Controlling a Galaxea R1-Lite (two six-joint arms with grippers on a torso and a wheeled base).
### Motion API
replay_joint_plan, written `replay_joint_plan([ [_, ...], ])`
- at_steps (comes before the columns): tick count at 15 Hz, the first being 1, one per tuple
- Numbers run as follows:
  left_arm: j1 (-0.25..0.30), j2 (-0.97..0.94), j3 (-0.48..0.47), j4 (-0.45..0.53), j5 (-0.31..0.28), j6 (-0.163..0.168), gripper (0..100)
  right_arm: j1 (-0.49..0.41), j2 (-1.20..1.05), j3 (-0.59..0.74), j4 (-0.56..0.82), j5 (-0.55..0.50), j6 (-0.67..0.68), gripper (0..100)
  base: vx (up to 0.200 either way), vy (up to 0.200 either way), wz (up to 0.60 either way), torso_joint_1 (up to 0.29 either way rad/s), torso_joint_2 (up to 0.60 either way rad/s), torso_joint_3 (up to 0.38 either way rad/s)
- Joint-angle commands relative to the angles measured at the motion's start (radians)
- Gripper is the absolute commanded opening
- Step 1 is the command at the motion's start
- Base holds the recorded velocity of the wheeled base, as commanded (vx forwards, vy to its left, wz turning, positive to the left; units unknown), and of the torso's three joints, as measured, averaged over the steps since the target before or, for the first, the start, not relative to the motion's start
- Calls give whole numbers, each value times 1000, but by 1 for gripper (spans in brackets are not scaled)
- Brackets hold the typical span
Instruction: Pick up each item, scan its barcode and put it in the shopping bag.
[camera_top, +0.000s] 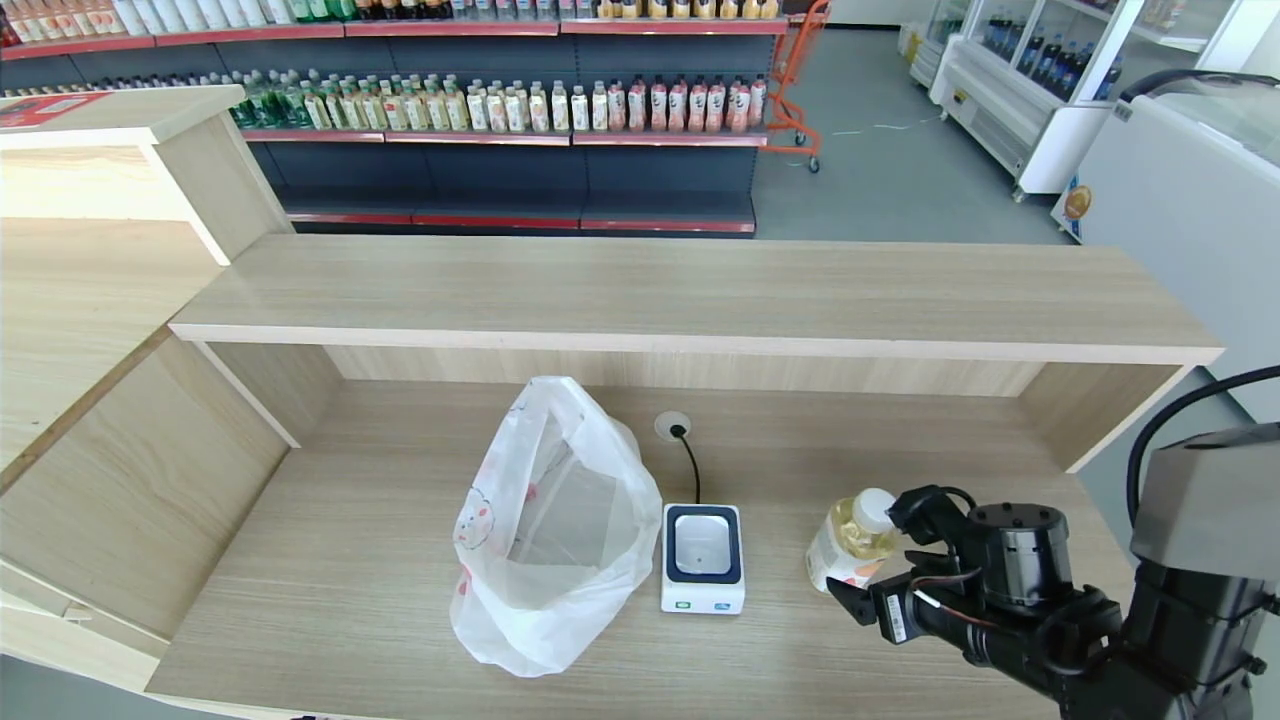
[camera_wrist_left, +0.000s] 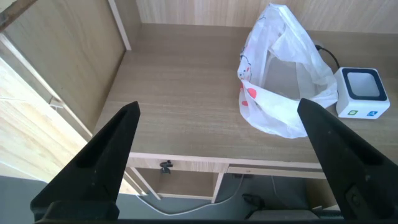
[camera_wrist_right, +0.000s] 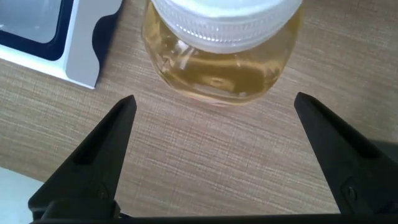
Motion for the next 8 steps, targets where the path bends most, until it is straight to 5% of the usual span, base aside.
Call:
replay_joint_plan([
  [1,0,0,0,0,0,-1,100,12,63,0,-50,0,0,100,0,0,0,0,0,0],
  [8,0,0,0,0,0,-1,100,35,172,-24,-237,0,-39,100,0,0,0,0,0,0],
])
